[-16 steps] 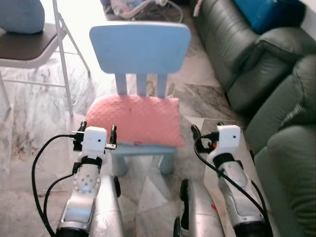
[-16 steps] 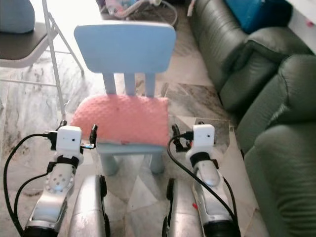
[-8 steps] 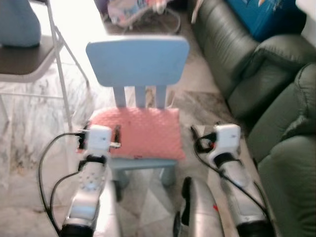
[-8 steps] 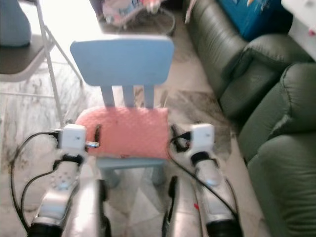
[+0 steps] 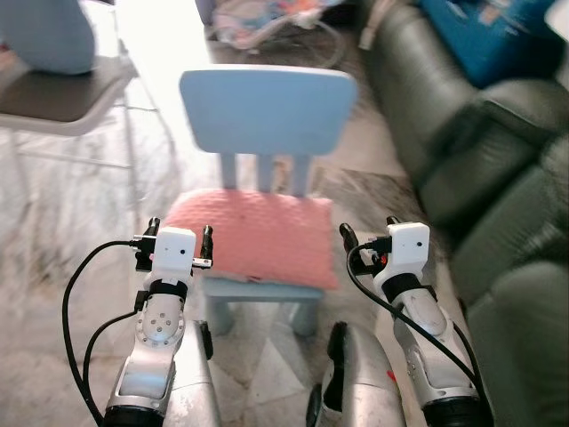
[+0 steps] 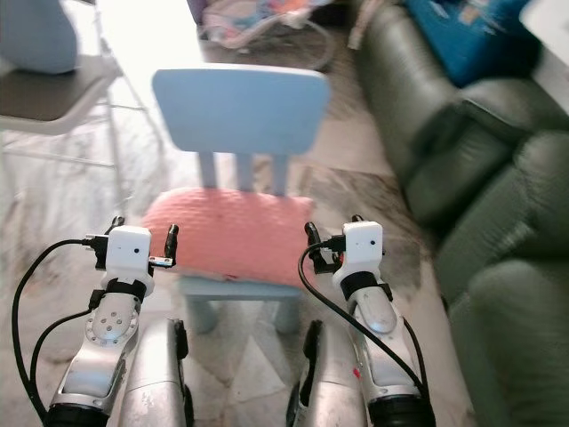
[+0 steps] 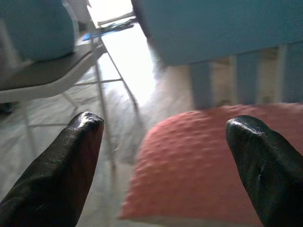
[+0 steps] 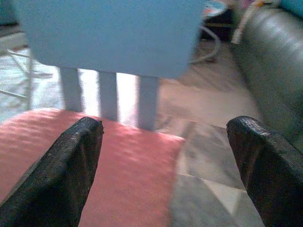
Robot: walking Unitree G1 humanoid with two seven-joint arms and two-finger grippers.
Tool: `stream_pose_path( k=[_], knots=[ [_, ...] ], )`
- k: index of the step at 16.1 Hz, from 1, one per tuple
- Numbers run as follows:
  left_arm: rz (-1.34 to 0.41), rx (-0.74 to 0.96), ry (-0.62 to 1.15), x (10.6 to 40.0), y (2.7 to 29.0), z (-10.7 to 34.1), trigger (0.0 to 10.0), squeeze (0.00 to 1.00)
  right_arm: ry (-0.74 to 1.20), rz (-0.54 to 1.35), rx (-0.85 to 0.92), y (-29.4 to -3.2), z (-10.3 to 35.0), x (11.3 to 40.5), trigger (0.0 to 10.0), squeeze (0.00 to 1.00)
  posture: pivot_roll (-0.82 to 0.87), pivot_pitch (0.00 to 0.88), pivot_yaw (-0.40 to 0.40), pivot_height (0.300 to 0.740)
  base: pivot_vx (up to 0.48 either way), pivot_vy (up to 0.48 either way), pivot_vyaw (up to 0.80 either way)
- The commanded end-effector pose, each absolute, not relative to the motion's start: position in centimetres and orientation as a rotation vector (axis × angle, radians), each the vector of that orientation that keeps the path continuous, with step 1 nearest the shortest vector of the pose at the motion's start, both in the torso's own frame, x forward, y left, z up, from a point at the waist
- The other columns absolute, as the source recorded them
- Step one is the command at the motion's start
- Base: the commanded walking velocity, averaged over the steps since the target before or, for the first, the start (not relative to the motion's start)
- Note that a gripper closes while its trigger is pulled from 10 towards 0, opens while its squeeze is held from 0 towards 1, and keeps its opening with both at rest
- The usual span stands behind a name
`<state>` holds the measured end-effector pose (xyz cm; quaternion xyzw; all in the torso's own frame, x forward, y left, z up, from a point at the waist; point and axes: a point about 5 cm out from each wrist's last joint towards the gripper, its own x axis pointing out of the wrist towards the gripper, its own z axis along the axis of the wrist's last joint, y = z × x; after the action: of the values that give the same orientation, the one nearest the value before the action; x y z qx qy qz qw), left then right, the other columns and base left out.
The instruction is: Move the pillow to the sofa
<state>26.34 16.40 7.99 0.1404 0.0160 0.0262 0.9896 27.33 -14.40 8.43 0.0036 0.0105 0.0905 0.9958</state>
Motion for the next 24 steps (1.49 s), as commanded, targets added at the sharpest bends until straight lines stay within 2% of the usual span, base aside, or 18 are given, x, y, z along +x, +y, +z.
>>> stream_pose_path(
  k=[1,11,16,20,24],
  knots=[
    [0.057,0.295,0.038,26.2,16.6,7.8,10.0,0.0,0.011,0.177,0.014,-14.5,8.7,27.4,10.0,0.0,0.02,0.138,-0.051,0.587,0.398,0.266,0.0],
    [0.065,0.31,0.057,25.8,16.7,7.6,10.0,0.0,0.022,0.175,0.028,-14.4,8.5,27.2,10.0,0.0,0.03,0.16,-0.055,0.587,0.039,0.028,0.0],
    [0.086,0.35,0.166,25.1,18.2,6.3,10.0,0.0,0.053,0.199,0.045,-14.0,8.0,26.3,10.0,0.0,0.03,0.225,-0.053,0.532,0.0,0.0,0.0],
    [0.09,0.372,0.198,25.3,19.1,6.3,10.0,0.0,0.064,0.225,0.063,-13.7,8.3,26.7,10.0,0.0,0.03,0.262,-0.049,0.482,0.0,0.0,0.0],
    [0.119,0.366,0.192,26.7,20.0,6.9,10.0,0.0,0.055,0.236,0.053,-13.6,8.8,27.8,10.0,0.0,0.03,0.283,-0.053,0.482,0.0,0.0,0.0]
  ],
)
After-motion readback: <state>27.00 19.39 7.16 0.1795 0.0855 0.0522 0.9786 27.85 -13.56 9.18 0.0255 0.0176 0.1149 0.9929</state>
